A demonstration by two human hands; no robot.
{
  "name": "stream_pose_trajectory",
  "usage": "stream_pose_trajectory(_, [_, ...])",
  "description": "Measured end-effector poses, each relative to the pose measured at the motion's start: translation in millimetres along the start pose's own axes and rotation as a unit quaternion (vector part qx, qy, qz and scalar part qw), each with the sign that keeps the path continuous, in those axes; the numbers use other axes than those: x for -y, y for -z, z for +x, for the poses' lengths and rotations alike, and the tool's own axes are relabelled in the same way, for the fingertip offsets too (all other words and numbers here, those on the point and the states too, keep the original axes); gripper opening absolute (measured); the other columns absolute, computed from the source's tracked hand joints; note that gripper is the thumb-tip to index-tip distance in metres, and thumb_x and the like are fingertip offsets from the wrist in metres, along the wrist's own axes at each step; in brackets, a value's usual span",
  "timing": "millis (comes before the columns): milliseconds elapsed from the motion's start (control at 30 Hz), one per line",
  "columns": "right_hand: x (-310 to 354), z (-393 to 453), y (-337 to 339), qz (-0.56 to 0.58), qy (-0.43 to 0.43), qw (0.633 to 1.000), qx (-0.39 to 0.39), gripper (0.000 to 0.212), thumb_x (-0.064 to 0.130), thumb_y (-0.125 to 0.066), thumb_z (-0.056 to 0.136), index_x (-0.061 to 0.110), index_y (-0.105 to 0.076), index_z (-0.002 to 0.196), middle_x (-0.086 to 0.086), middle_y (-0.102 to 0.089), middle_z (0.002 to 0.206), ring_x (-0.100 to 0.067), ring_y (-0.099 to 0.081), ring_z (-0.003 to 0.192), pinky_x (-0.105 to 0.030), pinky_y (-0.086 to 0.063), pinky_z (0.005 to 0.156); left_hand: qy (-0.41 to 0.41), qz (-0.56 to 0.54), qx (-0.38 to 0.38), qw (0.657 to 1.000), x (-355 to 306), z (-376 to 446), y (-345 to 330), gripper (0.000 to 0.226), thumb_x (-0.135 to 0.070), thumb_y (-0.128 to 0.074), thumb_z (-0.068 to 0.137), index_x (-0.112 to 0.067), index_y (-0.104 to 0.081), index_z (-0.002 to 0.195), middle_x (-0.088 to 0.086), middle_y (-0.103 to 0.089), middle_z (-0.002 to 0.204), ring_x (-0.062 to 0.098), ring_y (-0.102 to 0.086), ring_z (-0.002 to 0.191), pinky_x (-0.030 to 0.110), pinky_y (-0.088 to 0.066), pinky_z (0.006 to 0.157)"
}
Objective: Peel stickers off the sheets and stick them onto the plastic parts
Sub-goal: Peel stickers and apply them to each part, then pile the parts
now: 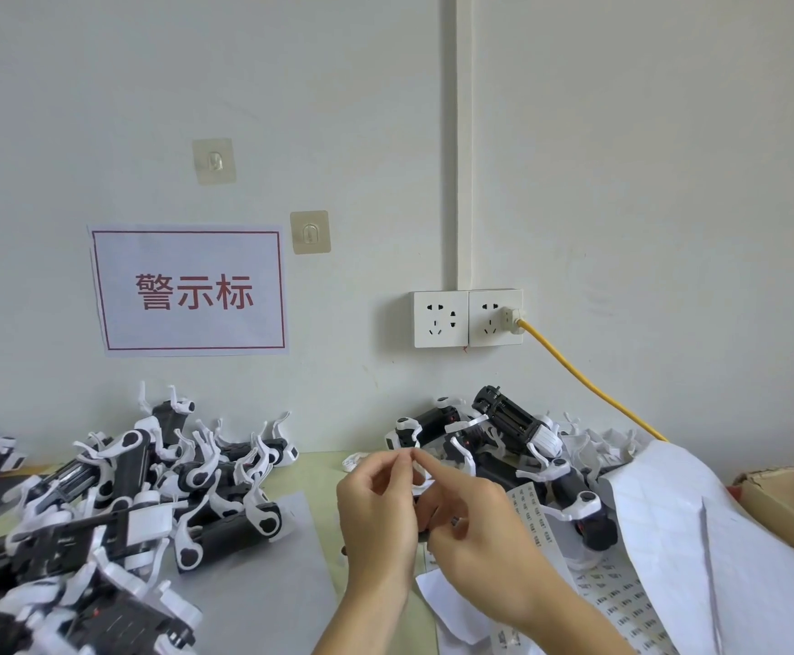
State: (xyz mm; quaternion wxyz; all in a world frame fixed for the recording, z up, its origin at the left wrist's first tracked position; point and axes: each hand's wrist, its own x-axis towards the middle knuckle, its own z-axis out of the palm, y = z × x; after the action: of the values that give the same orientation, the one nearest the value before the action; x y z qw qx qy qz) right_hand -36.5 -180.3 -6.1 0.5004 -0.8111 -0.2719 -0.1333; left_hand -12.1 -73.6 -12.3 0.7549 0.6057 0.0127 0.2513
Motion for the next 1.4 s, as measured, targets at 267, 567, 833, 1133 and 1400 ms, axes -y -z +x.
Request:
stream_pose_trajectory(267, [-11.3, 2.8, 13.4, 0.007, -0.078, 0.984, -0.159, 0.038, 0.002, -0.051, 0.091, 0.035, -0.064, 0.104, -0.002, -0.066, 0.075, -0.018, -0.063, 0.067, -0.022, -0.05, 0.061, -0.232, 0.298, 0.042, 0.925, 4.0, 3.9, 9.6, 0.044, 0.01, -0.053, 0.081, -0.021, -0.069, 0.109, -0.013, -0.062, 0.097, 0.001, -0.05, 0.097, 0.01, -0.04, 0.081])
stream_pose_trajectory(567, [-21.7, 4.4, 24.0, 0.063, -0.169, 0.961, -0.212, 0.018, 0.01, -0.053, 0.095, 0.027, -0.058, 0.096, -0.007, -0.067, 0.081, -0.013, -0.061, 0.06, -0.014, -0.041, 0.046, -0.196, 0.637, 0.238, 0.707, 16.4, 1.4, 21.9, 0.077, -0.012, -0.051, 0.074, -0.029, -0.024, 0.144, -0.009, -0.048, 0.121, 0.018, -0.041, 0.119, 0.029, -0.018, 0.105])
stream_pose_trajectory(833, [-21.6, 4.6, 24.8, 0.062, -0.17, 0.961, -0.21, 0.013, 0.014, -0.057, 0.096, 0.027, -0.059, 0.097, -0.005, -0.068, 0.081, -0.012, -0.06, 0.061, -0.015, -0.042, 0.046, -0.209, 0.648, 0.134, 0.72, 15.6, 7.3, 24.1, 0.057, -0.015, -0.058, 0.089, -0.04, -0.036, 0.136, -0.01, -0.059, 0.113, 0.019, -0.054, 0.108, 0.03, -0.032, 0.087])
stream_pose_trajectory(1133, [-14.6, 5.3, 28.6, 0.112, -0.119, 0.964, -0.212, 0.01, 0.019, -0.061, 0.097, 0.013, -0.064, 0.09, -0.001, -0.064, 0.068, -0.003, -0.057, 0.052, -0.013, -0.045, 0.051, -0.057, 0.265, 0.053, 0.961, 5.3, 5.6, 14.7, 0.031, -0.029, -0.076, 0.081, -0.035, -0.05, 0.097, -0.006, -0.069, 0.083, 0.012, -0.068, 0.074, 0.036, -0.056, 0.068])
stream_pose_trajectory(1400, [-15.4, 6.3, 28.4, 0.12, -0.091, 0.975, -0.165, 0.014, 0.02, -0.058, 0.099, 0.013, -0.065, 0.09, -0.006, -0.065, 0.066, -0.016, -0.062, 0.059, -0.023, -0.046, 0.058, 0.111, 0.051, 0.101, 0.987, 2.0, 2.8, 9.0, 0.045, -0.014, -0.077, 0.084, -0.038, -0.05, 0.111, 0.003, -0.075, 0.092, 0.026, -0.075, 0.073, 0.023, -0.04, 0.042])
